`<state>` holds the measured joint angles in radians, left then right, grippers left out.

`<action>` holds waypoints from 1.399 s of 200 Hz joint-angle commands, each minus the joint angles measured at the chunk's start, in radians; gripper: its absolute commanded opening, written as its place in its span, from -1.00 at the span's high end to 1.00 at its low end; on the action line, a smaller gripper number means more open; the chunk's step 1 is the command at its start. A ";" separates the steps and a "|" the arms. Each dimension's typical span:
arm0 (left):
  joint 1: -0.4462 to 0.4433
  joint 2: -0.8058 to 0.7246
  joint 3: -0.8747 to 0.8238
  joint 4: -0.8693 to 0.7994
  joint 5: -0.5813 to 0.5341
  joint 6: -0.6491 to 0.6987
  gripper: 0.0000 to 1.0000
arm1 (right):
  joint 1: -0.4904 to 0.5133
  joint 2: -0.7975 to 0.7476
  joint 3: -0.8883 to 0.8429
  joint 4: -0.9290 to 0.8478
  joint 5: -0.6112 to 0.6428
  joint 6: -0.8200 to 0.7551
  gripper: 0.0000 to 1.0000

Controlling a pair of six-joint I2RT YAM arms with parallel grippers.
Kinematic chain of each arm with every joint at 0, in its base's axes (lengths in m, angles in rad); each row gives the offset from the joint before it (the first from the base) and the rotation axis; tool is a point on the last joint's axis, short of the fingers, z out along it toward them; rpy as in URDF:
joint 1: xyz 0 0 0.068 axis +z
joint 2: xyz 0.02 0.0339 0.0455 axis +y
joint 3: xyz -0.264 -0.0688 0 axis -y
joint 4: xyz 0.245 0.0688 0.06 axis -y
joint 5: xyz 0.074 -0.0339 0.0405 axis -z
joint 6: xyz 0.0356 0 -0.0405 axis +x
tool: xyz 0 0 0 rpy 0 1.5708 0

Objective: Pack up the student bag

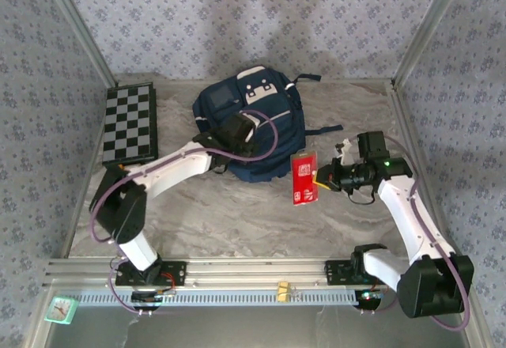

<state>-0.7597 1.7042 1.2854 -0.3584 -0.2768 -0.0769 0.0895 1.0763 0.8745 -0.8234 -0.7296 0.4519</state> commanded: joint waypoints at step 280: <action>-0.017 0.085 0.516 -0.276 0.036 -0.339 1.00 | 0.212 0.294 0.194 0.647 0.438 0.519 1.00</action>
<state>-0.7692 1.8263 1.7069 -0.6033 -0.2012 -0.3199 0.2508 1.3045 1.0206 -0.3332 -0.4755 0.8791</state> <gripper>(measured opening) 0.057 0.053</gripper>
